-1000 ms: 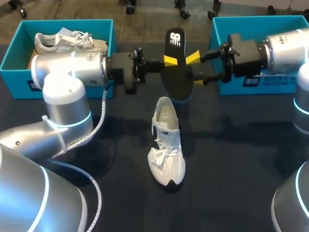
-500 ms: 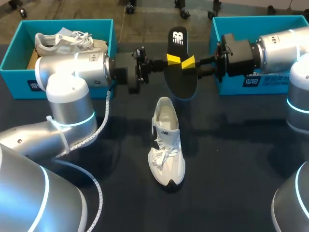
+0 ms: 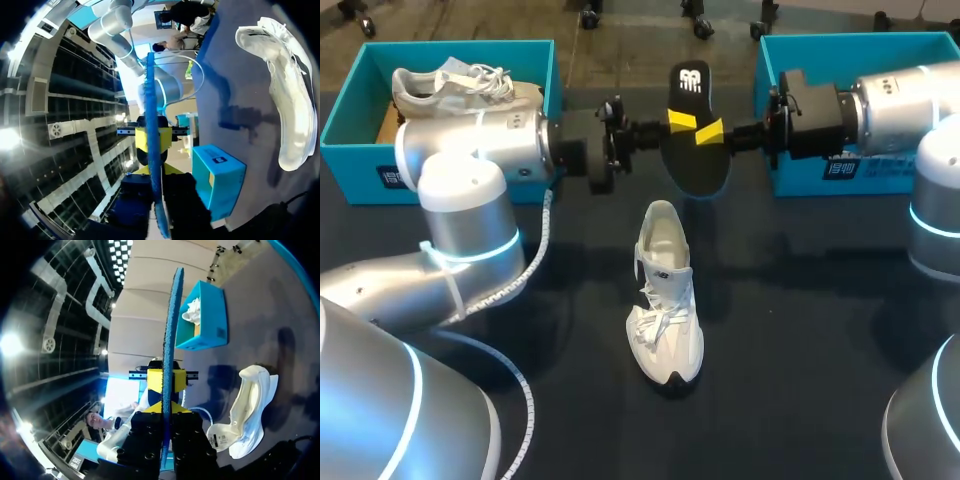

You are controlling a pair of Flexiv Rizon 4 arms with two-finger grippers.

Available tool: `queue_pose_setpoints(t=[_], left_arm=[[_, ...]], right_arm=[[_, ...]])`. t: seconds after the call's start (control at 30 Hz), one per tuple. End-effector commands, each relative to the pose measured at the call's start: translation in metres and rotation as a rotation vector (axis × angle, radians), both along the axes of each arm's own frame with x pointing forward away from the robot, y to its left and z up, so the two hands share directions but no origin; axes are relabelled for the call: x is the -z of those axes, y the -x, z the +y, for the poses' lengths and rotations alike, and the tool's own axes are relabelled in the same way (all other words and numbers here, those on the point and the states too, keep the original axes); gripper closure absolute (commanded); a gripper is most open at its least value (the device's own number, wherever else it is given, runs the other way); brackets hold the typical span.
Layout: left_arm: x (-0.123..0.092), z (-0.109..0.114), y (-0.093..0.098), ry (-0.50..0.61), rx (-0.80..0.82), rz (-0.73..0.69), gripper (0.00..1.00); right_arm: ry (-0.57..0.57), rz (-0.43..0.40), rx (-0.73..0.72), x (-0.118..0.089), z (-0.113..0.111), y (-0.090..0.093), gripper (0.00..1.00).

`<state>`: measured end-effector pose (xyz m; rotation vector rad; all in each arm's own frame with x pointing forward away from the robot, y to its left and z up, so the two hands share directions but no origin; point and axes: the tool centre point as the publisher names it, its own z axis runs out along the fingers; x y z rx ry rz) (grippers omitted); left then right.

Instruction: Take the shoe out of the shoebox, open the shoe tongue, remove and reinsert the insole, then place the shoe into the shoebox

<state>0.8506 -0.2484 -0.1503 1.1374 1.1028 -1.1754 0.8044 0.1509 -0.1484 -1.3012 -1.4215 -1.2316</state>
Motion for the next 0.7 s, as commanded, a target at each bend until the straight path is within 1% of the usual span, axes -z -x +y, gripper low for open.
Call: queue_pose_setpoints(t=[0.03, 0.17, 0.23, 0.3, 0.4, 0.53, 0.57, 0.7], left_arm=[[-0.003, 0.006, 0.002, -0.014, -0.028, 0.037, 0.00], [-0.008, 0.028, -0.001, -0.062, -0.052, 0.156, 0.00], [-0.007, 0.040, -0.001, -0.097, -0.059, 0.208, 0.00], [-0.006, 0.050, -0.002, -0.123, -0.070, 0.262, 0.00], [-0.005, 0.063, -0.001, -0.157, -0.090, 0.336, 0.00], [0.002, 0.076, 0.003, -0.196, -0.109, 0.403, 0.00], [0.004, 0.079, 0.003, -0.206, -0.116, 0.440, 0.00], [0.014, 0.089, 0.006, -0.262, -0.127, 0.559, 0.00]], right_arm=[[-0.001, -0.060, 0.024, 0.001, 0.000, 0.001, 1.00], [0.038, -0.135, 0.049, 0.005, -0.006, -0.004, 1.00], [0.064, -0.196, 0.062, 0.006, -0.007, -0.007, 1.00], [0.085, -0.277, 0.065, 0.005, -0.008, -0.010, 1.00], [0.100, -0.325, 0.067, 0.006, -0.008, -0.014, 1.00], [0.093, -0.390, 0.083, 0.008, -0.006, -0.018, 1.00], [0.080, -0.418, 0.079, 0.008, -0.005, -0.019, 1.00], [0.084, -0.418, 0.100, 0.009, -0.003, -0.021, 1.00]])
